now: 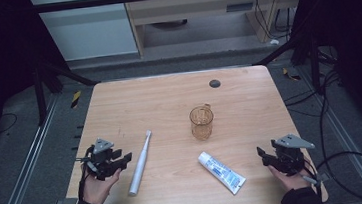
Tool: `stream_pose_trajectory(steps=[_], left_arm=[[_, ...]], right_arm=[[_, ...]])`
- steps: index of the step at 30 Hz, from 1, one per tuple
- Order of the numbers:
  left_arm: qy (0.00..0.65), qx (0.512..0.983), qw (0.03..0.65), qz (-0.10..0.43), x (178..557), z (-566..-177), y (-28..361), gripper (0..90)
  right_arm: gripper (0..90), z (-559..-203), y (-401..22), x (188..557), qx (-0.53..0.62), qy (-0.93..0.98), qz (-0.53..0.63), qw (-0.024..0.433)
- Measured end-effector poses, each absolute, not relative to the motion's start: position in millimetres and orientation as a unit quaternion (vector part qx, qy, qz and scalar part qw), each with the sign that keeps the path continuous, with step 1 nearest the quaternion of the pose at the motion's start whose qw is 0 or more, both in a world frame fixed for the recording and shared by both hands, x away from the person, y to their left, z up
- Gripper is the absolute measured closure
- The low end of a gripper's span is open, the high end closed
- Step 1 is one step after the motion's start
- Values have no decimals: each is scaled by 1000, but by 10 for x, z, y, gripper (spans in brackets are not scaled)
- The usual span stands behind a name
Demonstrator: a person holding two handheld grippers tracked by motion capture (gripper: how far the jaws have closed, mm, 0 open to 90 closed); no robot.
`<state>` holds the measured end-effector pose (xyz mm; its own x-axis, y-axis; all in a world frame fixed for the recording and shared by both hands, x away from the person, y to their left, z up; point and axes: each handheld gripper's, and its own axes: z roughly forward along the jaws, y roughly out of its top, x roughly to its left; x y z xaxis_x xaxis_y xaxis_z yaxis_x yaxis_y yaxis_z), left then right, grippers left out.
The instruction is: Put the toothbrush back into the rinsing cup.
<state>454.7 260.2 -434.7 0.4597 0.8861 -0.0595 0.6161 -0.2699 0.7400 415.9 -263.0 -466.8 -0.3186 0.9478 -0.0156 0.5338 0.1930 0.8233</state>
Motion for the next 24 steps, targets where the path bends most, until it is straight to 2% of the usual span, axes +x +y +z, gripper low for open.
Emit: stream_pose_trajectory(steps=[24], left_arm=[[465,800,338,173,4854,-4244,2333,489]], right_arm=[[397,-4686,-2630,4182,515,724,371,270]])
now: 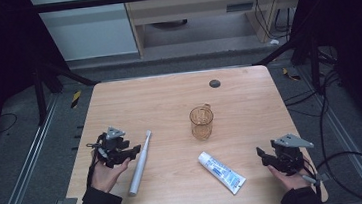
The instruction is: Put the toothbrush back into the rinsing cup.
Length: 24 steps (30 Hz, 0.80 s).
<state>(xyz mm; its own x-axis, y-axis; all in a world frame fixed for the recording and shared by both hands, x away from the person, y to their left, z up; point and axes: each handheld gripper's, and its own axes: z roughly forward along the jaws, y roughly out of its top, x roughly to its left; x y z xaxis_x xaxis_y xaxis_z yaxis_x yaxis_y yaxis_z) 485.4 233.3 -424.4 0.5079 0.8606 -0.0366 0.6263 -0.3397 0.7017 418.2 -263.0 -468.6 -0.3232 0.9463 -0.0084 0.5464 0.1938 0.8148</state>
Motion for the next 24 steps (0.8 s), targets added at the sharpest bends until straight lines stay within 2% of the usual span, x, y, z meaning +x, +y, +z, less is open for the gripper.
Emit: stream_pose_trajectory(steps=[24], left_arm=[[469,828,274,140,5035,-4404,2107,527]], right_arm=[[400,-4694,-2641,4184,518,725,370,263]])
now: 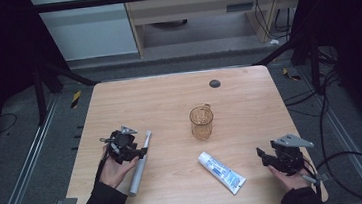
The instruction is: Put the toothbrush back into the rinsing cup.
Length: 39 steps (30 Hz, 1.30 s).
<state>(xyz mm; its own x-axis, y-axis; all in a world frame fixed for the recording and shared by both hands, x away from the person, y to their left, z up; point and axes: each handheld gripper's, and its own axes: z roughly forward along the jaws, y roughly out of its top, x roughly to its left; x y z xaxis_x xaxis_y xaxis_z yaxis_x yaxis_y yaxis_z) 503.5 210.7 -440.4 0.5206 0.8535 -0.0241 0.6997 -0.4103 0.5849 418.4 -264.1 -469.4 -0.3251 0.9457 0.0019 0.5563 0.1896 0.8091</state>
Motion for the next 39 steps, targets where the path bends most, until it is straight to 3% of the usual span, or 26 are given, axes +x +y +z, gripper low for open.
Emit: stream_pose_trajectory(steps=[22,39], left_arm=[[466,846,223,133,5146,-4573,2003,537],[474,847,210,114,5168,-4668,2017,606]], right_arm=[[404,-4716,-2617,4198,513,734,361,261],[407,-4718,-2619,4208,514,737,359,253]])
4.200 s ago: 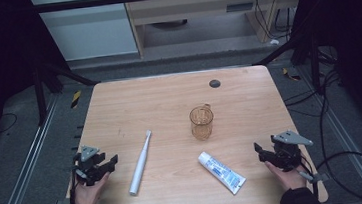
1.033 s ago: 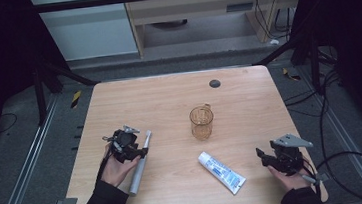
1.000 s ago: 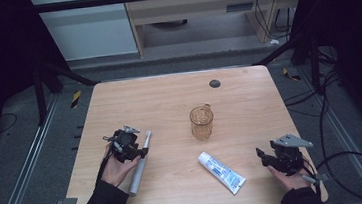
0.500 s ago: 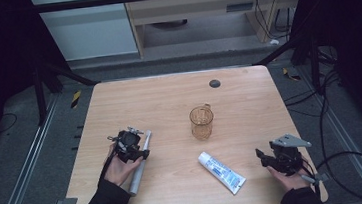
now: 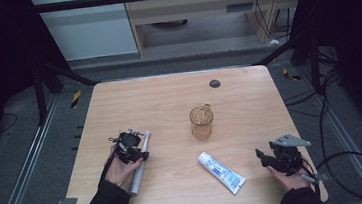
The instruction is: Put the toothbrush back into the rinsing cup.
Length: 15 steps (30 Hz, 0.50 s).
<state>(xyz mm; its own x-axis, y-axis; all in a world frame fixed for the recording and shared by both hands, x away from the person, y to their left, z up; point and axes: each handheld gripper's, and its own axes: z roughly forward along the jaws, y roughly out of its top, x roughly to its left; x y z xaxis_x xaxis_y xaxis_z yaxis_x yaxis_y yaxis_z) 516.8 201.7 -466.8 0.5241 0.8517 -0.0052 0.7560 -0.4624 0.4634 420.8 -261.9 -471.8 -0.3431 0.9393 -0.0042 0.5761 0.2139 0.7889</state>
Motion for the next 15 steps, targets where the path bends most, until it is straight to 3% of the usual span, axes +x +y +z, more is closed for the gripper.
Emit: stream_pose_trajectory(steps=[8,15], left_arm=[[476,848,203,109,5135,-4652,2022,581],[473,851,204,106,5093,-4633,1995,614]], right_arm=[[409,-4720,-2625,4212,513,738,358,253],[412,-4721,-2624,4217,513,738,358,251]])
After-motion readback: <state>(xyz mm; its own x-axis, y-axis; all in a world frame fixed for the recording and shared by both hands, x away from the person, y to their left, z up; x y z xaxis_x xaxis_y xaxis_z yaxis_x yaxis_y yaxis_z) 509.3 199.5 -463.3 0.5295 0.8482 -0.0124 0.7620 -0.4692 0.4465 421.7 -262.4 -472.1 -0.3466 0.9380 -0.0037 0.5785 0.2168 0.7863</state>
